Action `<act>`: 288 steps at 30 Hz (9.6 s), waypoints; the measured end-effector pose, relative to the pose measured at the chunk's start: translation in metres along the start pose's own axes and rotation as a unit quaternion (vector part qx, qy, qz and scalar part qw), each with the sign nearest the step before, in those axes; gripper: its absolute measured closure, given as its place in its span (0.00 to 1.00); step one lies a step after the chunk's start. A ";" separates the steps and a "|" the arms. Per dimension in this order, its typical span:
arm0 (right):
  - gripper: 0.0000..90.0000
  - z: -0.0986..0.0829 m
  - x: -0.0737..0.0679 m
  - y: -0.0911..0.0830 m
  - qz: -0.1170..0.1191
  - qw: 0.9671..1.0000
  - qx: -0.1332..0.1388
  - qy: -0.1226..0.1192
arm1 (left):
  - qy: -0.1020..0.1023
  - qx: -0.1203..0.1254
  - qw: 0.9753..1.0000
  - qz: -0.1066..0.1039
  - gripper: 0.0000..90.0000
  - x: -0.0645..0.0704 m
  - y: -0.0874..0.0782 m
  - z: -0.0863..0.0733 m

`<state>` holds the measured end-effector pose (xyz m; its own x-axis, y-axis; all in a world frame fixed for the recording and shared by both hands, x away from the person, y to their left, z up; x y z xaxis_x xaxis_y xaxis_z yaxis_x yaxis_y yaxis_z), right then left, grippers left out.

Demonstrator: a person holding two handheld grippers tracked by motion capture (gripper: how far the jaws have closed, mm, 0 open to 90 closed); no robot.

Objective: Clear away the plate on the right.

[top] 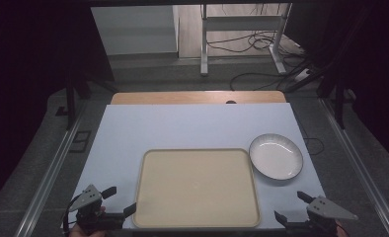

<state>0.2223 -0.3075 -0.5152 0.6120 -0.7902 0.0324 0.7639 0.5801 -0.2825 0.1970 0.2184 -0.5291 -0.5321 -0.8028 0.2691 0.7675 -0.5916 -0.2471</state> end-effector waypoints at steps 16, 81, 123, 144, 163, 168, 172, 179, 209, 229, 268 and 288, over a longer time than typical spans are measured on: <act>0.00 0.003 0.001 0.013 -0.005 1.000 -0.008 -0.002 | 0.000 -0.001 1.000 0.000 0.01 0.000 0.000 0.000; 0.22 0.002 0.012 0.073 -0.094 0.970 -0.128 -0.184 | 0.015 0.026 0.999 -0.013 0.01 0.004 -0.005 0.001; 0.75 -0.011 0.019 0.116 -0.105 0.859 -0.258 -0.431 | 0.020 0.024 0.999 -0.008 0.02 0.005 -0.004 0.001; 0.88 -0.015 0.012 0.119 -0.098 0.795 -0.273 -0.533 | 0.022 0.024 0.999 -0.010 0.02 0.005 -0.004 0.001; 0.87 0.008 -0.007 0.108 -0.116 0.792 -0.228 -0.555 | 0.023 0.024 0.999 -0.010 0.02 0.005 -0.004 0.001; 0.86 0.011 -0.018 0.109 -0.106 0.794 -0.213 -0.560 | 0.022 0.024 0.999 -0.010 0.02 0.005 -0.004 0.001; 0.86 0.013 -0.030 0.109 -0.097 0.791 -0.200 -0.570 | 0.022 0.024 0.999 -0.010 0.02 0.005 -0.004 0.001; 0.86 0.018 -0.053 0.113 -0.057 0.798 -0.172 -0.575 | 0.023 0.024 0.999 -0.010 0.02 0.005 -0.004 0.001; 0.85 0.021 -0.133 0.128 0.015 0.780 -0.093 -0.619 | 0.022 0.024 0.999 -0.009 0.02 0.005 -0.004 0.001; 0.85 0.009 -0.170 0.149 0.065 0.769 -0.077 -0.631 | 0.026 0.023 0.999 -0.011 0.02 0.006 -0.003 0.001; 0.88 -0.013 -0.190 0.165 0.114 0.768 -0.103 -0.622 | 0.026 0.022 0.999 -0.011 0.02 0.006 -0.003 0.001; 0.78 -0.006 -0.191 0.160 0.094 0.769 -0.099 -0.625 | 0.027 0.022 0.999 -0.012 0.02 0.006 -0.003 0.001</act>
<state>0.2265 -0.0652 -0.5728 0.5204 0.1827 0.8341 0.6676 0.5220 -0.5308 0.1917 0.2156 -0.5259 -0.5675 -0.7925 0.2232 0.7690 -0.6071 -0.2001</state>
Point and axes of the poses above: each handheld gripper's, and its own axes: y roughly forward along the jaws, z roughly out of its top, x roughly to its right, the point moved 5 cm from there along y, roughly forward along the jaws, and after that the axes turned 15 degrees about x, right-handed, at the moved point
